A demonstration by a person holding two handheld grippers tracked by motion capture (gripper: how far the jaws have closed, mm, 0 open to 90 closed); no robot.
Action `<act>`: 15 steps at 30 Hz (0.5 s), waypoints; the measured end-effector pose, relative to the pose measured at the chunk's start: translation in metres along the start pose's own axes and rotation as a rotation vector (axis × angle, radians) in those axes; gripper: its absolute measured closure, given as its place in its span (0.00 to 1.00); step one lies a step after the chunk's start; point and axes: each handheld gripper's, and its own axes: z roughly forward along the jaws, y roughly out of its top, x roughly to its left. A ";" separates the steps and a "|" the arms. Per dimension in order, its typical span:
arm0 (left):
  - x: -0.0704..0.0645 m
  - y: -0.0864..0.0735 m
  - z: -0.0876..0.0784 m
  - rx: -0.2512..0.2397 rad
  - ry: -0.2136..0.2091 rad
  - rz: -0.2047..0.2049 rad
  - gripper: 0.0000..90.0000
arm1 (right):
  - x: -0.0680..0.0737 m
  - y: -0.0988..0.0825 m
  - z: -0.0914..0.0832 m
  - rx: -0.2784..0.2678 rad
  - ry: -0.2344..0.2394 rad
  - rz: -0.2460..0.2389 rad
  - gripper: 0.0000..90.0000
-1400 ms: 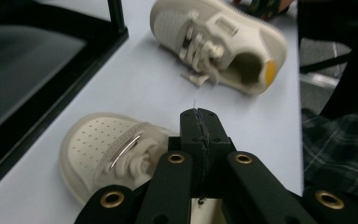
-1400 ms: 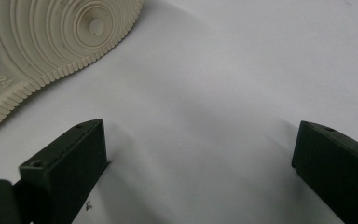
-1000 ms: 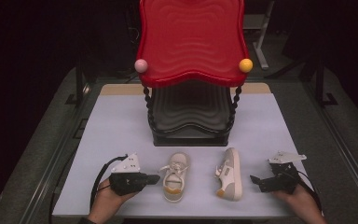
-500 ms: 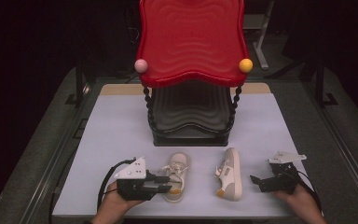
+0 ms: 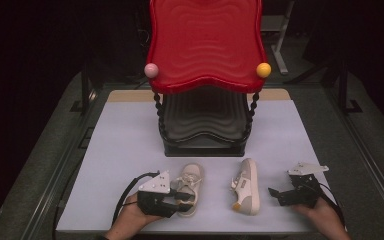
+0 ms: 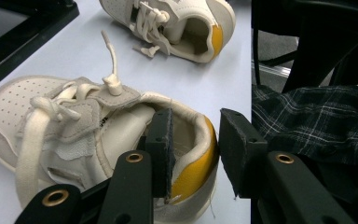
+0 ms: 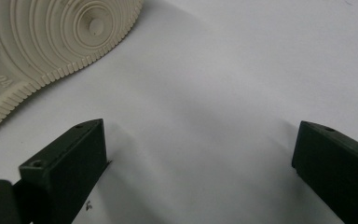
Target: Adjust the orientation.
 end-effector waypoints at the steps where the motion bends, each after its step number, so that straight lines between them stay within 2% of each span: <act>1: 0.001 -0.001 0.001 -0.010 -0.006 -0.008 0.72 | 0.000 0.000 0.000 0.000 0.000 -0.001 0.03; 6: 0.003 -0.002 0.001 -0.012 -0.026 -0.023 0.76 | 0.000 0.000 0.000 -0.001 0.000 -0.002 0.03; 7: 0.004 -0.002 0.002 -0.013 -0.034 -0.025 0.76 | 0.000 0.000 0.000 -0.001 -0.001 -0.002 0.03; 9: 0.004 -0.002 0.004 -0.025 -0.066 -0.031 0.82 | 0.000 0.000 0.000 0.000 0.000 -0.001 0.03; 11: 0.004 0.000 0.006 -0.020 -0.066 -0.023 0.86 | 0.000 0.000 0.000 -0.001 0.000 -0.001 0.03; 15: 0.003 0.002 0.006 -0.011 -0.062 -0.017 0.87 | 0.000 0.000 0.000 -0.001 -0.001 -0.002 0.03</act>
